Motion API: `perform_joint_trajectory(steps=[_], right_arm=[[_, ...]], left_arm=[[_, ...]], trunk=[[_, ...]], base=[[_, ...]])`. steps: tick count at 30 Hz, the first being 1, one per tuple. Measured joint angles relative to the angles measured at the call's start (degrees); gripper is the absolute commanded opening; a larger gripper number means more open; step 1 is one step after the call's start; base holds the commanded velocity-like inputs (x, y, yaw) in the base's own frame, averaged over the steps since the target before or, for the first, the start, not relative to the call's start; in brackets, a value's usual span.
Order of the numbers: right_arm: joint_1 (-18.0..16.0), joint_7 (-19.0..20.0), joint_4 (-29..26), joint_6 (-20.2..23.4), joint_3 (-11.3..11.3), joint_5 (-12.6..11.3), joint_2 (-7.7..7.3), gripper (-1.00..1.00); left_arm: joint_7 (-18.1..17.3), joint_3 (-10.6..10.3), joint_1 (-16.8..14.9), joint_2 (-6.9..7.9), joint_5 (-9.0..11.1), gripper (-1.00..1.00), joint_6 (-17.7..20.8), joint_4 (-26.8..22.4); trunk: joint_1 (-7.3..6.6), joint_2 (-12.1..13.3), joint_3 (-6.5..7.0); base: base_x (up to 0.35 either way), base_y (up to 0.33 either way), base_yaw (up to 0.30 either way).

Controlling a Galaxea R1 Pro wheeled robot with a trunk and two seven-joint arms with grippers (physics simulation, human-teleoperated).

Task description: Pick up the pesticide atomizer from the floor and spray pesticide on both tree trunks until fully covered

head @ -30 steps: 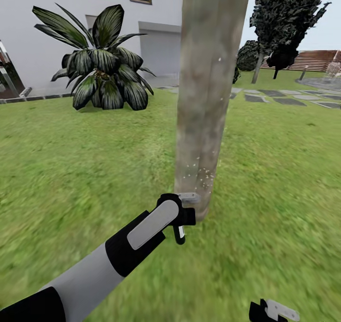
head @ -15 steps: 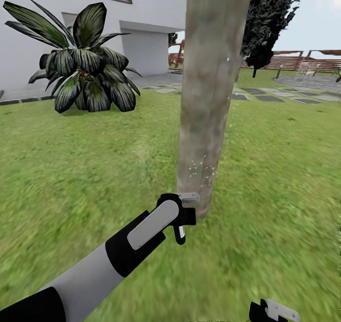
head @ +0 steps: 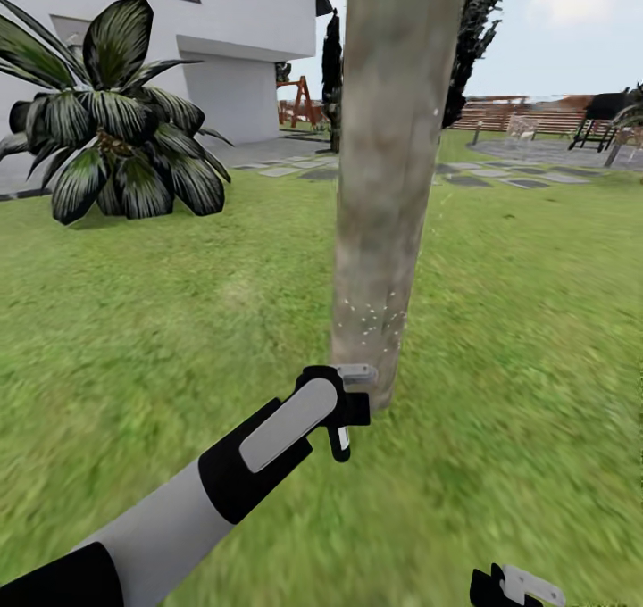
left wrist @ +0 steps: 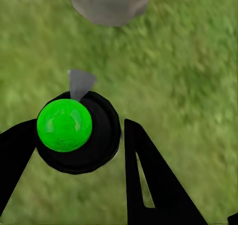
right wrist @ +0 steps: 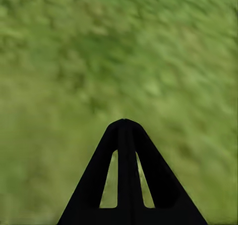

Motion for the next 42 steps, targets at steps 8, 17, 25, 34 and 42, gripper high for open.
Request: perform_joint_trajectory(steps=[8, 17, 25, 34, 42], right_arm=[[0.00, -0.05, 0.00, 0.00, -0.01, 0.00, 0.00, -1.00], [0.00, -0.03, 0.00, 0.00, -0.04, 0.00, 0.00, -1.00], [0.00, -0.07, 0.00, 0.08, -0.04, 0.00, 0.00, -1.00], [0.00, 0.00, -0.03, 0.02, -0.02, 0.06, 0.01, -1.00], [0.00, -0.05, -0.21, 0.02, 0.09, 0.08, 0.01, -1.00]], left_arm=[[-0.04, 0.00, 0.58, 0.00, -0.03, -1.00, 0.00, -0.01], [-0.04, 0.00, 0.60, 0.00, -0.02, -1.00, 0.07, -0.02], [-0.04, 0.00, 0.60, 0.00, -0.03, -1.00, 0.04, 0.00], [0.07, -0.28, 0.62, -0.08, 0.29, -1.00, 0.14, 0.23], [9.54, -5.13, 0.93, 0.12, 0.97, -1.00, 0.78, -3.71]], trunk=[[0.00, 0.00, 0.00], [0.01, 0.00, 0.00], [0.02, 0.00, 0.00], [0.01, 0.00, 0.00], [0.01, 0.00, 0.00]], base=[[0.163, 0.334, -0.258], [0.084, 0.334, -0.258], [0.030, 0.323, -0.258], [0.007, 0.041, -0.154], [0.003, 0.001, -0.004]])
